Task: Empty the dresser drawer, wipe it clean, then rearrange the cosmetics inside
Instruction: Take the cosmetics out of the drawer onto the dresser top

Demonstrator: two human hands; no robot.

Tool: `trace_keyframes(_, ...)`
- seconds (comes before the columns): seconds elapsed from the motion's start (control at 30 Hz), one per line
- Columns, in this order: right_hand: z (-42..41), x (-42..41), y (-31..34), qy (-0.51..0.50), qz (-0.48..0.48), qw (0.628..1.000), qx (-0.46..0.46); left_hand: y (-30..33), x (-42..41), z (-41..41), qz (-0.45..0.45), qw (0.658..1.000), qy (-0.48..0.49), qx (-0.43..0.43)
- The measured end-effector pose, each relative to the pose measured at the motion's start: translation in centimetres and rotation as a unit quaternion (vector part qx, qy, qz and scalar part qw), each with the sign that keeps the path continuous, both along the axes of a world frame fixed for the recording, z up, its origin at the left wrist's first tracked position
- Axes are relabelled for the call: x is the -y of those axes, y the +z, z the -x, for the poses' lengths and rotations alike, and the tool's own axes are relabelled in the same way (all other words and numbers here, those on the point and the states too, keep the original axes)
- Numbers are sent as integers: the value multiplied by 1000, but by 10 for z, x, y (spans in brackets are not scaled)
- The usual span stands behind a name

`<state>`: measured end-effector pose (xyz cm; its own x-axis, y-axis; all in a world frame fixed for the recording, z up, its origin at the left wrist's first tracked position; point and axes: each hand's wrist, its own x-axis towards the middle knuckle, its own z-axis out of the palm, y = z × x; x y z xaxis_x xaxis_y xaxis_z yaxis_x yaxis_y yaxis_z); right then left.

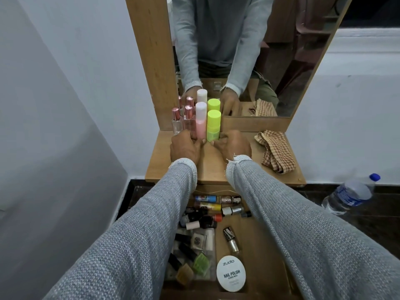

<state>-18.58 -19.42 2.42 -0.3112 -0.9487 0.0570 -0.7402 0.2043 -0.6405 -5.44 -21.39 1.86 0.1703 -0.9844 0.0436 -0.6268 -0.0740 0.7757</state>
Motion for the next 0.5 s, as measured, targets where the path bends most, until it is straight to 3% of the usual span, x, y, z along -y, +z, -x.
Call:
trace_keyframes(0.27,0,-15,11,38,-6,999,-27,11,-11,-6,0,999,-33,-20)
trace_keyframes(0.4,3,-32,8,67,36,997,30,18,-25,-13,-15,996,-87,15)
trace_keyframes(0.5,6,-50,1,79,87,990,80,19,-54,-18,35,993,-115,-5)
